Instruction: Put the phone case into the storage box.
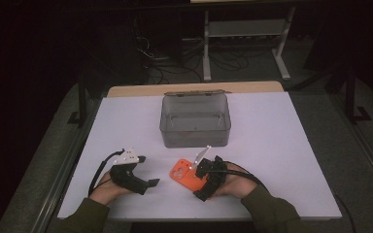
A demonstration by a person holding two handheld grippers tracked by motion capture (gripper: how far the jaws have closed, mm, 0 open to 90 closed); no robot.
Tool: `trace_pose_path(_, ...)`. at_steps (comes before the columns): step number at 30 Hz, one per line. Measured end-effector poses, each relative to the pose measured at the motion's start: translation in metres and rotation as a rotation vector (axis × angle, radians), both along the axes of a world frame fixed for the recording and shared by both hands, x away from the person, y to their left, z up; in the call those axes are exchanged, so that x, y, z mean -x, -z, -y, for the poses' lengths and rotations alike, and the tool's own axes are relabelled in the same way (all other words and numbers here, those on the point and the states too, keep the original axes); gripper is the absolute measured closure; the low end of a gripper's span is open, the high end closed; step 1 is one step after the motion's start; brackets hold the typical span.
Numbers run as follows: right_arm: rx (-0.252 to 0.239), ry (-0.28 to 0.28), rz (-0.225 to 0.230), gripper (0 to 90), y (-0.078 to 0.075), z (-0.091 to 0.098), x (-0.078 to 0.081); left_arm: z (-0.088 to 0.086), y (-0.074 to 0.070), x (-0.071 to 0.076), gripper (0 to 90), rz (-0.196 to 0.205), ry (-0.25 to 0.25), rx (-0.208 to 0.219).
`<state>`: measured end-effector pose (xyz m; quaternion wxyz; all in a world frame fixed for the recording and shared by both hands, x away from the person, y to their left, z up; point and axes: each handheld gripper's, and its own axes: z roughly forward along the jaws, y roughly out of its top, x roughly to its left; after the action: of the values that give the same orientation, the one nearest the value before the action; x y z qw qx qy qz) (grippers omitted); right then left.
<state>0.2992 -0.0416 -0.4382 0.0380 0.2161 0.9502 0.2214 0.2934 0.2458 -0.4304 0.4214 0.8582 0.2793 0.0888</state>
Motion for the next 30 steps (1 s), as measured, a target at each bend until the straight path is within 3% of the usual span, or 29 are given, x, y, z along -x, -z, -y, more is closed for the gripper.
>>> trace_pose_path(10,0.011,0.012,0.007,6.6,0.0001,-0.0013,0.0021,-0.0011,0.0004,-0.0004,0.0,0.001,0.001,-0.004)
trace_pose_path(20,-0.014,0.044,0.019,9.8,0.0003,0.0019,0.0065,0.0003,0.0009,0.0001,0.0,-0.003,0.002,-0.001)
trace_pose_path(30,-0.023,0.04,0.033,12.6,0.0002,0.003,0.0094,0.0003,0.001,0.0,0.0,-0.003,0.001,-0.003)
